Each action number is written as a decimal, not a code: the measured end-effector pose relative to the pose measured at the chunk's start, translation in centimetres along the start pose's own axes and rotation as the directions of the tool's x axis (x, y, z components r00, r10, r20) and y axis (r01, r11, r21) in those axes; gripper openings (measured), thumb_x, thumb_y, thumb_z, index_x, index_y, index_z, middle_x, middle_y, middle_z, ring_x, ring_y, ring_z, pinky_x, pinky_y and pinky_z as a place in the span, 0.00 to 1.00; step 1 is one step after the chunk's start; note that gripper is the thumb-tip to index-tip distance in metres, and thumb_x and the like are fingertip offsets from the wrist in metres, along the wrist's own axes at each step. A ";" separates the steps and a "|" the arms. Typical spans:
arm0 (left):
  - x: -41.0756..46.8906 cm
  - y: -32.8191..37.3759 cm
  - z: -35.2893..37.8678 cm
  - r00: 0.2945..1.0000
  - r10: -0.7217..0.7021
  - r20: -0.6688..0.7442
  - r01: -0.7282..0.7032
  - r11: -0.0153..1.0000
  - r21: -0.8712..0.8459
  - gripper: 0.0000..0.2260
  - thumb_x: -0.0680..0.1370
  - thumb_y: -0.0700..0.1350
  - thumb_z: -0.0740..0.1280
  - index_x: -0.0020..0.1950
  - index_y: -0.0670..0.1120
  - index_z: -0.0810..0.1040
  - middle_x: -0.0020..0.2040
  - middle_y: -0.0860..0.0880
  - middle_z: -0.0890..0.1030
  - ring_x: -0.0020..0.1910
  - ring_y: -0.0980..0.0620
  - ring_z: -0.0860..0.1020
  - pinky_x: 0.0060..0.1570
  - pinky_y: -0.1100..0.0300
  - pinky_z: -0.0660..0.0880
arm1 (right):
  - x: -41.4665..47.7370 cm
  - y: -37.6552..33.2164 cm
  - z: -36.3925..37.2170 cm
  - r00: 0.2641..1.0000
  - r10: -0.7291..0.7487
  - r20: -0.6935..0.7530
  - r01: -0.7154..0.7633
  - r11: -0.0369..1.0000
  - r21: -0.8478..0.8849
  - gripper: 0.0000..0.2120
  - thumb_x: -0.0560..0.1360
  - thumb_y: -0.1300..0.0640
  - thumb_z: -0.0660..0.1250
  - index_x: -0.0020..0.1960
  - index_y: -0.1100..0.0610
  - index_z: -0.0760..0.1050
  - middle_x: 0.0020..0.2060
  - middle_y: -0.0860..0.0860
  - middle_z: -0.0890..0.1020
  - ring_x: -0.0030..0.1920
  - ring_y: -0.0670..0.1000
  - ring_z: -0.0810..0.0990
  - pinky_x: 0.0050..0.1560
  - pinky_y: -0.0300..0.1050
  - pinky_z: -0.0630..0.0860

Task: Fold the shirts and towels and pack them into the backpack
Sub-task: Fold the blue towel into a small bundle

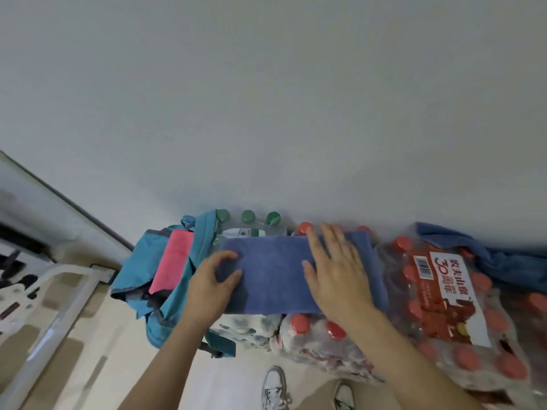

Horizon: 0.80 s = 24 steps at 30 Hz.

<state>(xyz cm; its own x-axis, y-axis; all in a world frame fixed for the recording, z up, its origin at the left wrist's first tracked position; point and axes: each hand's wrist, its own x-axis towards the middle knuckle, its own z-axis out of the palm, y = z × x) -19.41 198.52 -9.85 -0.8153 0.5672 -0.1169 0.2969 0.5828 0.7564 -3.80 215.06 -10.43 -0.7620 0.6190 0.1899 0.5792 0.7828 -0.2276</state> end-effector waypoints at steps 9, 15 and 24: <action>1.4 -1.3 -1.5 0.989 -0.011 0.150 0.017 0.999 -0.038 0.28 0.71 0.38 0.73 0.69 0.49 0.71 0.69 0.53 0.69 0.67 0.53 0.68 0.69 0.53 0.66 | 0.2 -3.4 4.0 0.934 0.016 0.356 0.028 0.993 -0.119 0.35 0.74 0.33 0.42 0.76 0.48 0.58 0.76 0.50 0.58 0.76 0.54 0.54 0.70 0.62 0.49; 1.2 -0.7 -2.4 0.990 -0.043 0.136 0.059 0.991 -0.117 0.29 0.72 0.35 0.71 0.71 0.49 0.69 0.70 0.53 0.67 0.66 0.54 0.67 0.65 0.61 0.64 | 0.8 -4.5 3.3 0.931 -0.003 0.364 0.017 0.999 -0.035 0.40 0.70 0.32 0.33 0.78 0.49 0.44 0.78 0.48 0.44 0.77 0.51 0.38 0.72 0.63 0.41; -1.6 4.8 -1.6 0.966 0.184 0.179 -0.135 0.958 -0.252 0.35 0.70 0.31 0.71 0.73 0.48 0.63 0.70 0.57 0.61 0.63 0.76 0.63 0.55 0.80 0.64 | 0.9 -10.5 -3.5 0.867 -0.060 0.495 -0.479 0.178 0.860 0.24 0.77 0.44 0.63 0.71 0.45 0.66 0.57 0.36 0.78 0.58 0.32 0.74 0.61 0.34 0.71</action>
<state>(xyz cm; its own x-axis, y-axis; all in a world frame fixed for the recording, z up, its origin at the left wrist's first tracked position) -17.51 199.52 -4.97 -0.6441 0.7597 -0.0894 0.2696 0.3348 0.9029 -9.56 207.58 -4.55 -0.8386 0.4582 -0.2945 0.2189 -0.2116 -0.9525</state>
